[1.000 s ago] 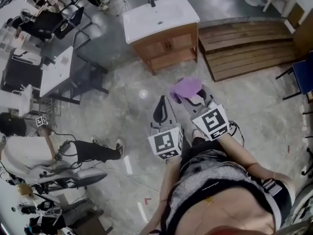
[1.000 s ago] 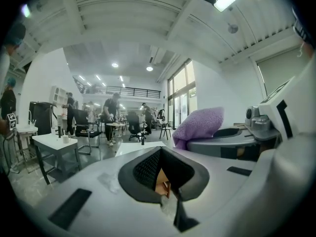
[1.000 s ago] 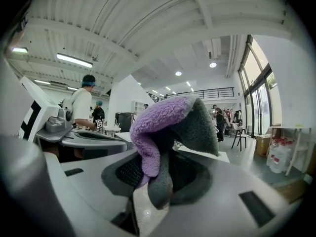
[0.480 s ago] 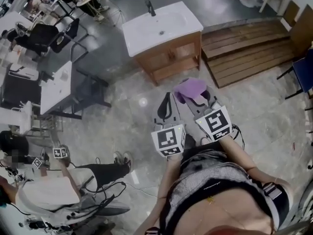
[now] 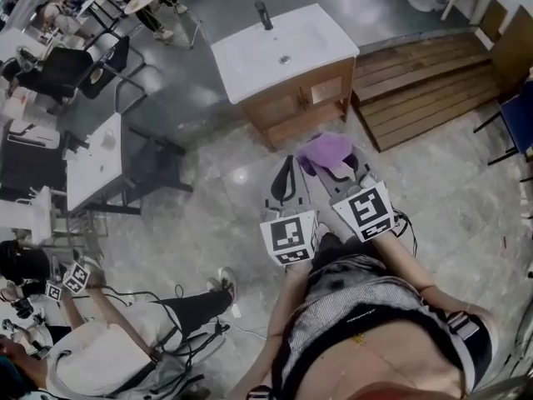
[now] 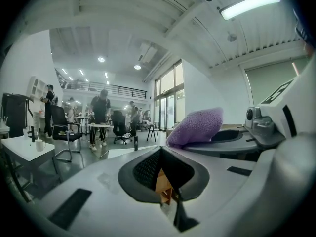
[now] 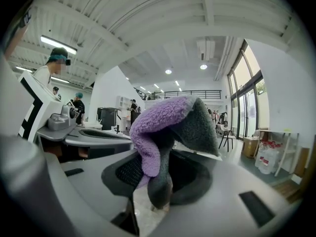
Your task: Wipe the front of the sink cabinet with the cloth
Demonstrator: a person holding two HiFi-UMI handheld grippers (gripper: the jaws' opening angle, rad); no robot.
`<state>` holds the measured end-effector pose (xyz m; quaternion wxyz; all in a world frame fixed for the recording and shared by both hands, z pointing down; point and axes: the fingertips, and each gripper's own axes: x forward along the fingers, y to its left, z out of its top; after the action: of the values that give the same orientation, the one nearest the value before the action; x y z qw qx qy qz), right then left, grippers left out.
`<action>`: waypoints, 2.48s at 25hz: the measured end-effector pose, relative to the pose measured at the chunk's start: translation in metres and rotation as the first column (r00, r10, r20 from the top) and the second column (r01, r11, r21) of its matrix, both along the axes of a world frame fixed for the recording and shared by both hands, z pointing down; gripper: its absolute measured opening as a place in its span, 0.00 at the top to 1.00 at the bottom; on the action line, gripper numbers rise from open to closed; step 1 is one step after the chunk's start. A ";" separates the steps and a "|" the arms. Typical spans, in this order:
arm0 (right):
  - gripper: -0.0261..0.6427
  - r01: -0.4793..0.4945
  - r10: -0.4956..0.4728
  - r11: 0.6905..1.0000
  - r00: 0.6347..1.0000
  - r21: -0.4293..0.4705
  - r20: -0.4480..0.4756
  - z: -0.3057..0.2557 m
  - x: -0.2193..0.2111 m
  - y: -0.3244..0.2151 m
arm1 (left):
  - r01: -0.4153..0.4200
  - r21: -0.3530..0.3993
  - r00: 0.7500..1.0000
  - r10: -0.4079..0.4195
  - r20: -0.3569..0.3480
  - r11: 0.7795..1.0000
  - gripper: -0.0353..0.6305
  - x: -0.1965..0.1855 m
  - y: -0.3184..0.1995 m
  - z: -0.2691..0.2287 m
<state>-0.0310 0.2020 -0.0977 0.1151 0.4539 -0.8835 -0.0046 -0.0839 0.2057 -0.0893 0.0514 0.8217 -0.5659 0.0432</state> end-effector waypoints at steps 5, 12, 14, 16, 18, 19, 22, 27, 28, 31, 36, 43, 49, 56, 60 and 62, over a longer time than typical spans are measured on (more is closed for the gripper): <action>0.69 -0.005 0.005 1.000 1.000 -0.018 -0.007 0.010 -0.026 -0.007 | -0.011 -0.019 1.000 0.010 -0.022 1.000 0.94 -0.022 -0.010 0.011; 0.69 0.016 -0.016 0.999 1.000 -0.038 -0.018 0.014 -0.049 -0.024 | 0.012 -0.028 0.999 -0.013 -0.041 1.000 0.94 -0.046 -0.028 0.014; 0.69 0.021 -0.021 0.999 1.000 -0.045 -0.009 0.015 -0.053 -0.032 | 0.026 -0.034 0.999 -0.028 -0.045 0.999 0.95 -0.051 -0.034 0.016; 0.69 0.034 -0.034 0.998 0.999 -0.049 -0.003 0.018 -0.055 -0.042 | 0.038 -0.043 0.998 -0.040 -0.045 0.998 0.95 -0.055 -0.044 0.020; 0.69 0.046 -0.047 0.997 0.999 -0.062 -0.001 0.020 -0.056 -0.053 | 0.046 -0.053 0.998 -0.048 -0.043 0.998 0.95 -0.055 -0.054 0.024; 0.69 0.052 -0.052 0.996 0.999 -0.067 0.000 0.021 -0.055 -0.060 | 0.049 -0.056 0.998 -0.051 -0.041 0.997 0.95 -0.054 -0.060 0.025; 0.69 0.067 -0.066 0.995 0.998 -0.068 0.008 0.021 -0.049 -0.085 | 0.057 -0.047 0.998 -0.058 -0.032 0.997 0.95 -0.047 -0.085 0.023; 0.69 0.083 -0.082 0.994 0.996 -0.065 0.023 0.015 -0.040 -0.131 | 0.063 -0.043 0.998 -0.064 -0.018 0.997 0.95 -0.036 -0.130 0.017; 0.69 0.085 -0.084 0.994 0.996 -0.066 0.025 0.015 -0.037 -0.138 | 0.068 -0.044 0.998 -0.068 -0.016 0.997 0.94 -0.034 -0.137 0.016; 0.69 0.093 -0.091 0.994 0.995 -0.064 0.029 0.014 -0.027 -0.159 | 0.087 -0.044 0.996 -0.087 -0.008 0.995 0.95 -0.027 -0.157 0.014; 0.69 0.127 -0.125 0.990 0.992 -0.068 0.033 0.015 -0.016 -0.191 | 0.118 -0.050 0.993 -0.118 -0.011 0.992 0.95 -0.016 -0.186 0.014; 0.69 0.198 -0.196 0.978 0.980 -0.070 0.045 0.017 -0.009 -0.226 | 0.178 -0.047 0.984 -0.178 0.005 0.983 0.95 -0.007 -0.220 0.014; 0.69 0.236 -0.234 0.969 0.972 -0.072 0.039 0.020 -0.011 -0.250 | 0.211 -0.048 0.977 -0.211 0.011 0.976 0.95 -0.007 -0.240 0.016; 0.69 0.233 -0.231 0.969 0.972 -0.082 0.036 0.025 -0.021 -0.271 | 0.219 -0.040 0.976 -0.219 -0.006 0.975 0.95 -0.023 -0.259 0.018; 0.69 0.189 -0.187 0.979 0.982 -0.083 0.032 0.027 -0.033 -0.291 | 0.183 -0.038 0.983 -0.183 -0.010 0.982 0.95 -0.036 -0.280 0.019; 0.69 0.160 -0.157 0.984 0.987 -0.082 0.037 0.029 -0.043 -0.302 | 0.158 -0.036 0.987 -0.158 -0.004 0.987 0.94 -0.048 -0.293 0.021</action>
<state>-0.0744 -0.1002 -0.0690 0.1200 0.3769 -0.9179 0.0307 -0.1319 -0.0874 -0.0687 0.0711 0.7734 -0.6282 0.0465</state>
